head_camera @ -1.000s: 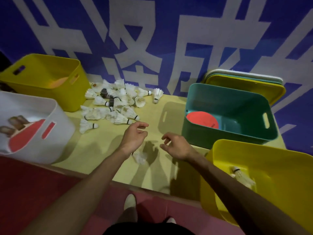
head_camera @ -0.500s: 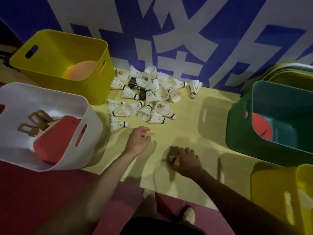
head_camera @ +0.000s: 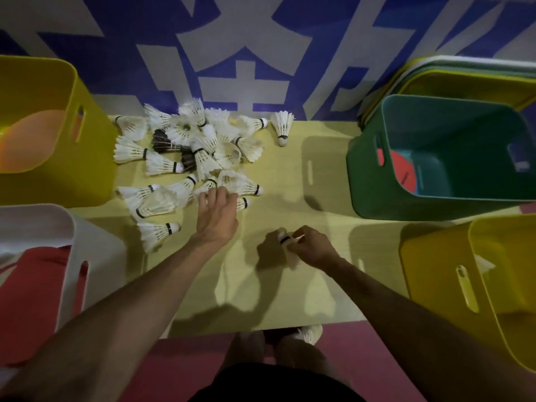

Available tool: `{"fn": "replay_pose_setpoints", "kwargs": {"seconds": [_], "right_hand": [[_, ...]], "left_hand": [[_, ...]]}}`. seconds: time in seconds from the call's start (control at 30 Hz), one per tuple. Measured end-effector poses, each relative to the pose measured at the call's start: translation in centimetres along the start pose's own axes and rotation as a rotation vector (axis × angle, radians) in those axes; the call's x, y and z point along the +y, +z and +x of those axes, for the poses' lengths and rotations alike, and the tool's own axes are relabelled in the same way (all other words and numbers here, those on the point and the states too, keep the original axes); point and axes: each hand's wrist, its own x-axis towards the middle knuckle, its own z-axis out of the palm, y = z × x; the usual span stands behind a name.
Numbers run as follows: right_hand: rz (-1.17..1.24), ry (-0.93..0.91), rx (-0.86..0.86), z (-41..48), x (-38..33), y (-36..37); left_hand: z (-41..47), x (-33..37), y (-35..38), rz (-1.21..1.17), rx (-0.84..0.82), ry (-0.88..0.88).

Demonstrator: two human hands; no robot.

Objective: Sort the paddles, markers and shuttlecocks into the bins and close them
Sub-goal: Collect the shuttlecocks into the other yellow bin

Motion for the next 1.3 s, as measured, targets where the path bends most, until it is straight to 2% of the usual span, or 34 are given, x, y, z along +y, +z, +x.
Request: {"fn": "replay_pose_setpoints", "kwargs": {"seconds": [0.13, 0.27, 0.37, 0.53, 0.7, 0.83, 1.03, 1.2, 1.3], "right_hand": [[0.209, -0.005, -0.032, -1.0, 0.1, -1.3], [0.391, -0.042, -0.088, -2.7, 0.0, -3.2], [0.506, -0.056, -0.116, -3.7, 0.2, -4.5], [0.565, -0.111, -0.103, -4.6, 0.6, -6.7], [0.597, -0.232, -0.124, -6.3, 1.4, -10.5], [0.603, -0.28, -0.111, -8.2, 4.0, -14.8], [0.686, -0.341, -0.056, -11.3, 11.9, -20.8], [0.593, -0.235, 0.096, -13.0, 19.0, -25.3], [0.447, -0.137, 0.164, -12.7, 22.6, -27.4]], "left_hand": [[-0.4, 1.0, 0.5, 0.098, 0.007, -0.007], [-1.1, 1.6, 0.4, -0.019, -0.055, -0.047], [-1.9, 2.1, -0.7, -0.28, -0.08, -0.13], [-3.9, 5.1, -4.3, -0.751, -0.047, -0.269], [-6.2, 10.8, -8.9, -1.221, 0.028, -0.432], [-7.9, 17.2, -12.2, -1.429, 0.136, -0.432], [-9.3, 26.8, -14.7, -1.434, 0.122, -0.338], [-10.5, 34.6, -15.0, -1.294, 0.025, -0.153], [-10.1, 38.2, -14.6, -1.129, -0.045, -0.066]]}}
